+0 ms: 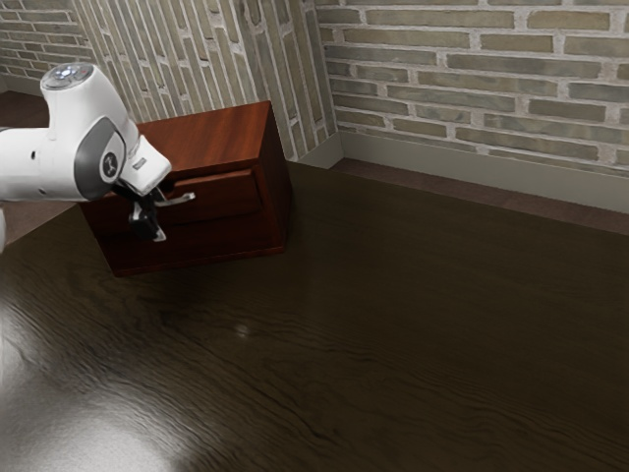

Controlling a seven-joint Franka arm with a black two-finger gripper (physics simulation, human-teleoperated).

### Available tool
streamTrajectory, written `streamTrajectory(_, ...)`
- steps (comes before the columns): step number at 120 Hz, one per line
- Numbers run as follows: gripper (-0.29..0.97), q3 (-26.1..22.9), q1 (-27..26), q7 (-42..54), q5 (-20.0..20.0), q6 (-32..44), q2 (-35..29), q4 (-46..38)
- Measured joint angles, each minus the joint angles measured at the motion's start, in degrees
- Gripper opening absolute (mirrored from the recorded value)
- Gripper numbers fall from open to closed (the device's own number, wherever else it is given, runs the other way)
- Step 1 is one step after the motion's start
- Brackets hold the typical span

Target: Pull the drawer handle with one arm to open the drawer

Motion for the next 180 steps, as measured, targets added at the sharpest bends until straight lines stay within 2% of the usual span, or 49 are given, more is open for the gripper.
streamTrajectory(30,0.51,-0.17,-0.77,-0.46,0.03,-2.10,-3.42,-2.49)
streamTrajectory(53,0.57,-0.47,-1.42,-0.80,0.03,-4.12,-5.57,-4.74)
streamTrajectory(95,0.56,-0.52,-2.66,-1.23,0.30,-5.38,-10.08,-9.19)
streamTrajectory(112,0.49,-0.72,-2.85,-1.33,0.61,-5.57,-12.11,-10.74)
streamTrajectory(127,0.49,-0.17,-3.80,-1.42,0.81,-5.61,-14.10,-12.62)
streamTrajectory(133,0.48,-1.37,-2.74,-1.45,0.90,-5.63,-14.84,-13.22)
streamTrajectory(142,0.38,-1.91,-2.39,-1.49,1.29,-5.71,-15.94,-13.75)
streamTrajectory(157,0.31,-2.78,-1.87,-1.69,2.08,-5.83,-17.21,-14.54)
streamTrajectory(180,0.38,-3.93,-2.31,-2.07,2.92,-6.40,-18.63,-15.24)
